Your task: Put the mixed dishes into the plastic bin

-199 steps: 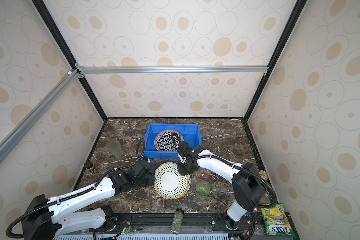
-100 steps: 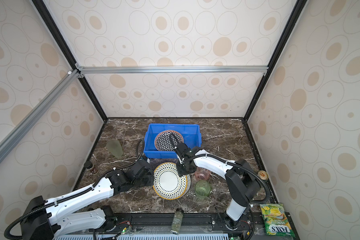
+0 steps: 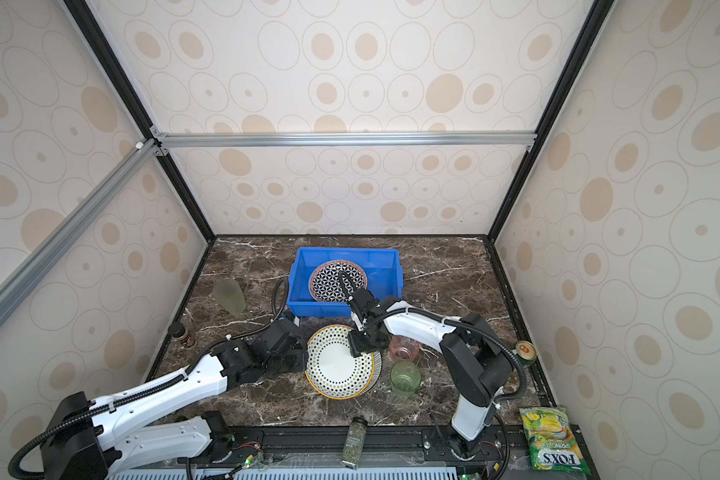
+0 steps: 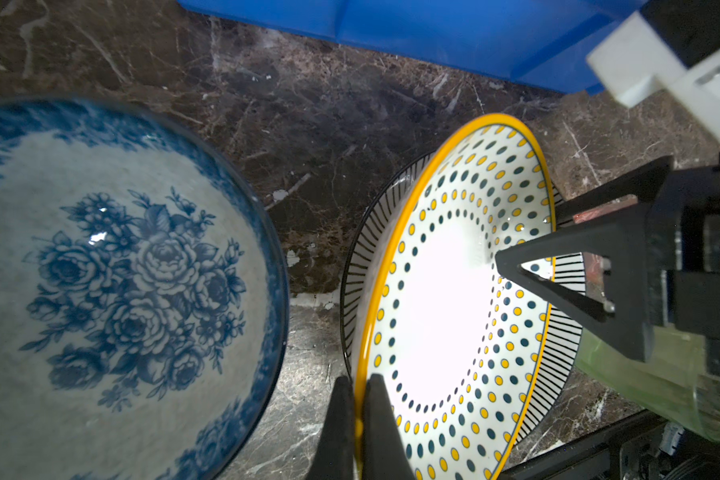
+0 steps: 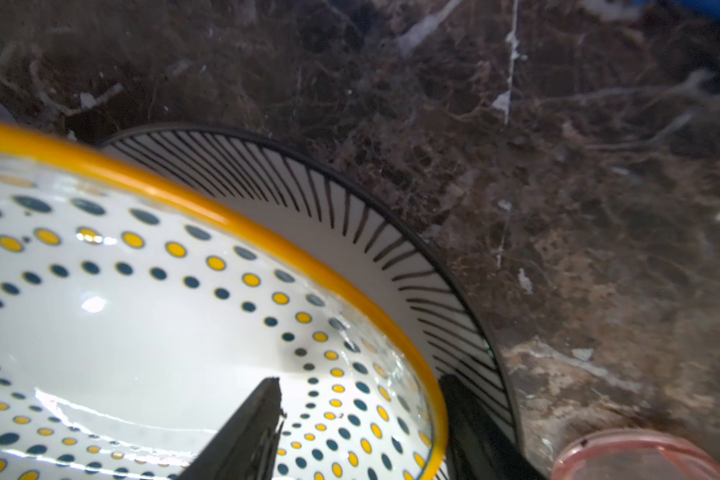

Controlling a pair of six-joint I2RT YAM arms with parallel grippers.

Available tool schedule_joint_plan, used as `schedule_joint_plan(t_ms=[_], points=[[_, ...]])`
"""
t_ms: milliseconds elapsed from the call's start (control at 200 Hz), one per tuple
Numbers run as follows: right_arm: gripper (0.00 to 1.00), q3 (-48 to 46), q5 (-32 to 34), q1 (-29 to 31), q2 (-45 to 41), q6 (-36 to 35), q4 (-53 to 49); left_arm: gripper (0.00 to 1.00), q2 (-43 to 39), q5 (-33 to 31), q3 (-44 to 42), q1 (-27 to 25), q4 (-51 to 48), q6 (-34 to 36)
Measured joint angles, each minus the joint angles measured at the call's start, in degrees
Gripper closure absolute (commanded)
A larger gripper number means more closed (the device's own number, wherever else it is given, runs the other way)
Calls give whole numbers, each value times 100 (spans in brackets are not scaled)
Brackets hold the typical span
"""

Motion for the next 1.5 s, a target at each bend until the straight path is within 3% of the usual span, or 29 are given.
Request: schedule_joint_plan(t_ms=[85, 315, 560, 801, 1036, 1311, 1501], points=[[42, -15, -66, -26, 11, 11, 26, 100, 0, 17, 0, 0, -4, 2], [67, -155, -179, -120, 63, 129, 190, 100, 0, 35, 0, 28, -87, 2], [100, -195, -348, -210, 33, 42, 208, 100, 55, -166, -26, 114, -238, -4], [100, -195, -374, -229, 33, 28, 201, 100, 55, -177, -26, 120, -221, -4], [100, -199, -358, -229, 33, 35, 205, 82, 37, -70, -70, 116, -164, -4], [100, -201, -352, -232, 35, 59, 212, 70, 31, 129, -72, 111, -98, -13], [100, -201, -352, -234, 39, 70, 214, 67, 28, 267, -72, 98, -125, -35]])
